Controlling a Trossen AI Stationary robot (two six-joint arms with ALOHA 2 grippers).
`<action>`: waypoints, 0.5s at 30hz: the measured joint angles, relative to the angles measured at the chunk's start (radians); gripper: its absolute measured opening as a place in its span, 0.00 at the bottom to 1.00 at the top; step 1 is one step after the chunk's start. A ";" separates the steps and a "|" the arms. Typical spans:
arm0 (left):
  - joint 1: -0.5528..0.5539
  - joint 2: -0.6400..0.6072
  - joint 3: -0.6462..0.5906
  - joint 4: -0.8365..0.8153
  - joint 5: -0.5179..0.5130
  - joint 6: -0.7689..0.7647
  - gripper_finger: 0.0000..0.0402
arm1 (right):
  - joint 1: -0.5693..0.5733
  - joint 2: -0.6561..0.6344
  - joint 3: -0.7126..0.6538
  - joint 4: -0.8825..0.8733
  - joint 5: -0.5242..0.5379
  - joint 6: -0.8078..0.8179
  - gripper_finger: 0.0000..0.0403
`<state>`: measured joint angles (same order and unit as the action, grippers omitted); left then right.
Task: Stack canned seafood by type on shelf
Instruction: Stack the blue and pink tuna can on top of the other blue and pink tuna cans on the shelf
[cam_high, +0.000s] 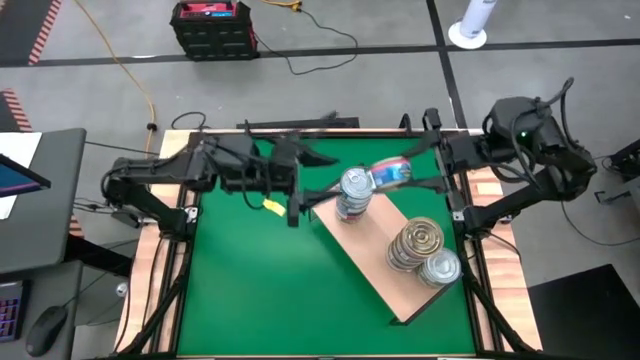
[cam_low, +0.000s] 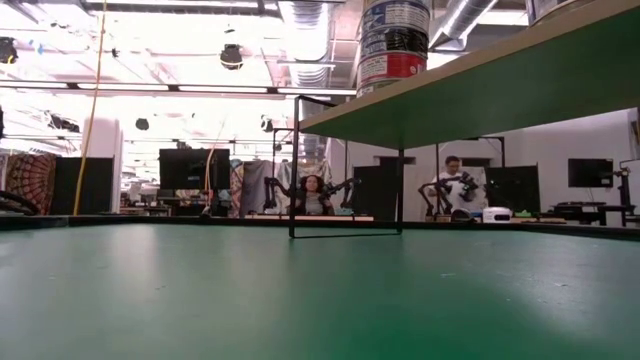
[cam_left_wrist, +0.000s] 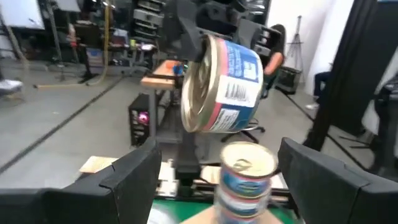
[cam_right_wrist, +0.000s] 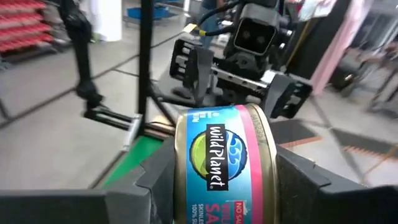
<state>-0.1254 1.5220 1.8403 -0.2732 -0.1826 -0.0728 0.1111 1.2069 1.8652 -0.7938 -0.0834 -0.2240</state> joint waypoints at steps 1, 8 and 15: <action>-0.010 0.018 0.020 -0.002 -0.003 -0.009 0.76 | 0.013 -0.003 0.000 -0.012 0.000 0.025 0.56; -0.083 0.135 0.162 0.007 -0.062 -0.019 0.76 | 0.113 -0.015 0.000 -0.093 0.004 0.145 0.55; -0.111 0.271 0.254 0.054 -0.147 -0.029 0.76 | 0.188 -0.033 0.000 -0.211 0.007 0.175 0.56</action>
<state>-0.2361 1.7929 2.0948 -0.2195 -0.3294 -0.1018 0.2990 1.1737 1.8652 -1.0046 -0.0765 -0.0492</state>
